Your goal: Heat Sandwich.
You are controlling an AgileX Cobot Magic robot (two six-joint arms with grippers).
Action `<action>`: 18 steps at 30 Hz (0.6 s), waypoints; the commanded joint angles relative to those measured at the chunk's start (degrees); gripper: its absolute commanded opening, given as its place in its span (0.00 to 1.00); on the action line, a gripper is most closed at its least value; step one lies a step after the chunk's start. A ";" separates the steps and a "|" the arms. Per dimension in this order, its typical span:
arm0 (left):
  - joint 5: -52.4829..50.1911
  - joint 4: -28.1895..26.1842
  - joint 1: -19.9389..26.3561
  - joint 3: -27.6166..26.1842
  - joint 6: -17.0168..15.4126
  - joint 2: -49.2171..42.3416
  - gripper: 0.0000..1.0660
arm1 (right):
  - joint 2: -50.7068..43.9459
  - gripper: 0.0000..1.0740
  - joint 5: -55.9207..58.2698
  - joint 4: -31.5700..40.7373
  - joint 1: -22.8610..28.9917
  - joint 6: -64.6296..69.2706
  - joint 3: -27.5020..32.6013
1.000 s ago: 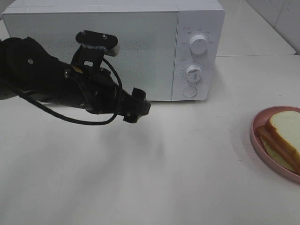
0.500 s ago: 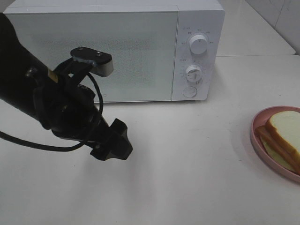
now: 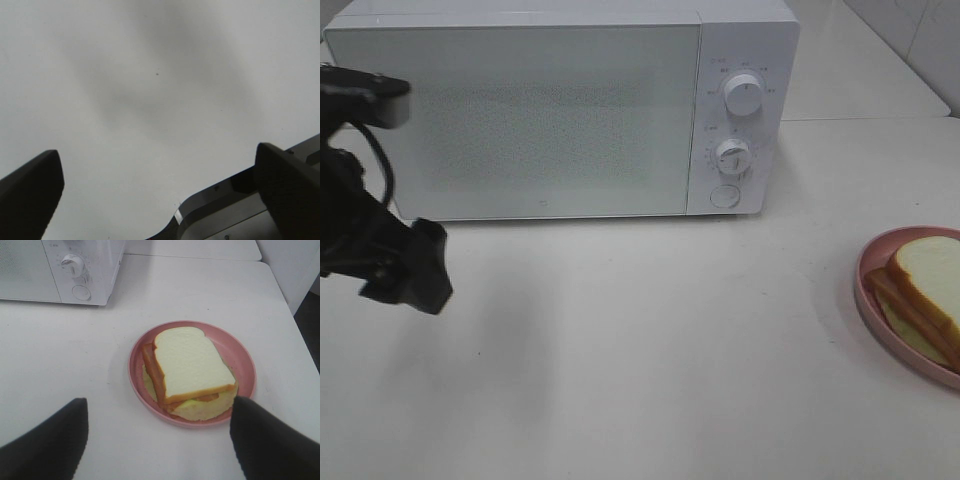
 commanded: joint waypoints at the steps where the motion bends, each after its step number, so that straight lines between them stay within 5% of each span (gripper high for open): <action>1: 2.23 -3.09 5.56 0.06 3.38 -2.06 0.92 | -1.55 0.70 -0.40 -0.23 -0.46 0.34 0.11; 4: 6.42 -6.59 15.58 0.06 8.42 -4.93 0.92 | -1.55 0.70 -0.40 -0.23 -0.46 0.34 0.11; 5: 6.42 -6.59 15.58 0.06 8.42 -4.93 0.92 | -1.55 0.70 -0.40 -0.23 -0.46 0.34 0.11; 9: 12.43 -8.19 27.67 0.06 7.96 -7.79 0.92 | -1.55 0.70 -0.40 -0.23 -0.46 0.34 0.11; 18: 20.34 -6.19 31.68 0.23 6.65 -14.95 0.92 | -1.55 0.70 -0.40 -0.23 -0.46 0.34 0.11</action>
